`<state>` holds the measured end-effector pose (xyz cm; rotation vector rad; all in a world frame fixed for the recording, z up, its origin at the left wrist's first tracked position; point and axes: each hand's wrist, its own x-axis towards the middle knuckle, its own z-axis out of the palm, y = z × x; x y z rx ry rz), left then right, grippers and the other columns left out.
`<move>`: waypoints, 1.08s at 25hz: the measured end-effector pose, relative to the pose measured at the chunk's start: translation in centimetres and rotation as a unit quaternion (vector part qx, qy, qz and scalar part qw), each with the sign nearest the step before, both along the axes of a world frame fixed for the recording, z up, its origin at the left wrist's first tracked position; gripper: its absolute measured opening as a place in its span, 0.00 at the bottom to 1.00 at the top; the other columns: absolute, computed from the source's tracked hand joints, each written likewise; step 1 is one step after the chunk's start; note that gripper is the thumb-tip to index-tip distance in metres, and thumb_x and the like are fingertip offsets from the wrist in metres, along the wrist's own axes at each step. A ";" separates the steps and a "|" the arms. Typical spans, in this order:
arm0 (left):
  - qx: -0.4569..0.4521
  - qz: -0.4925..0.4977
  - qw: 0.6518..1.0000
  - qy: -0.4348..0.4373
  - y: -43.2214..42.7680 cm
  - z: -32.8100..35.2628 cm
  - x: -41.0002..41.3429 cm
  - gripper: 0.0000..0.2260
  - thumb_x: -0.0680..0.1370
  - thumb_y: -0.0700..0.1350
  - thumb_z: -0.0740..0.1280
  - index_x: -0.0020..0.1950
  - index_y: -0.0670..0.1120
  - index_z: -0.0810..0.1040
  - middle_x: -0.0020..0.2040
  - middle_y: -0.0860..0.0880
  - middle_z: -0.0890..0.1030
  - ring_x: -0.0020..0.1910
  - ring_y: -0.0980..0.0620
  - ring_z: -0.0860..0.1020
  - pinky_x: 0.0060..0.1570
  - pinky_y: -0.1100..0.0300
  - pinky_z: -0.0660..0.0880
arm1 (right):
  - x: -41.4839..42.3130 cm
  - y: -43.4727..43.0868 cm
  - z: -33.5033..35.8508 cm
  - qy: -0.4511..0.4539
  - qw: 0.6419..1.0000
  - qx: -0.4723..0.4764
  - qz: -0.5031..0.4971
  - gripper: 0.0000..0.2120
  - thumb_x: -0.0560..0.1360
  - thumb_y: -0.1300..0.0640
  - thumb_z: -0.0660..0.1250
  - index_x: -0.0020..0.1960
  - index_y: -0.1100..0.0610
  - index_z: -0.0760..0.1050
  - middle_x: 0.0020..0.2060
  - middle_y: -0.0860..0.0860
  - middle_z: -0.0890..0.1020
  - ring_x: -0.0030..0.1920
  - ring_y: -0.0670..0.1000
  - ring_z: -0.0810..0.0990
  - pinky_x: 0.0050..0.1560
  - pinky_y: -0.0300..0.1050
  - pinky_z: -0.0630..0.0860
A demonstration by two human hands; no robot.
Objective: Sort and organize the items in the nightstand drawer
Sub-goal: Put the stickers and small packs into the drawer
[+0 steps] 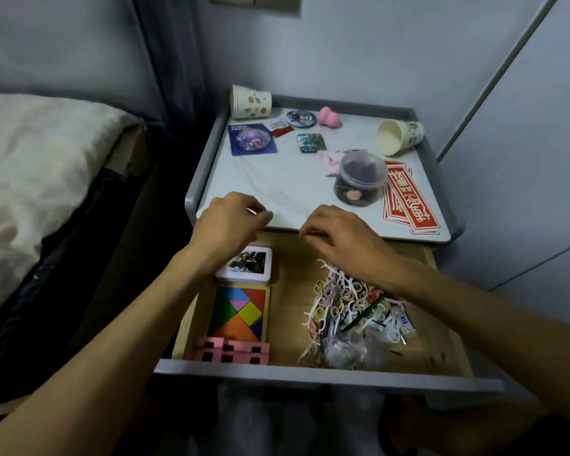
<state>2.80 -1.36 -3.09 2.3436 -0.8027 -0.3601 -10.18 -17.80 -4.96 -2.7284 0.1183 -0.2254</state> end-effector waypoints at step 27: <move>0.147 0.167 0.971 -0.090 -15.7 -0.5 18.0 0.36 0.69 0.59 0.75 0.67 0.44 0.63 0.61 0.45 0.77 0.62 0.44 0.76 0.47 0.56 0.68 | 24.5 -15.2 2.3 0.103 0.981 0.050 -0.156 0.25 0.69 0.52 0.78 0.63 0.56 0.76 0.55 0.52 0.79 0.50 0.50 0.75 0.41 0.39 0.70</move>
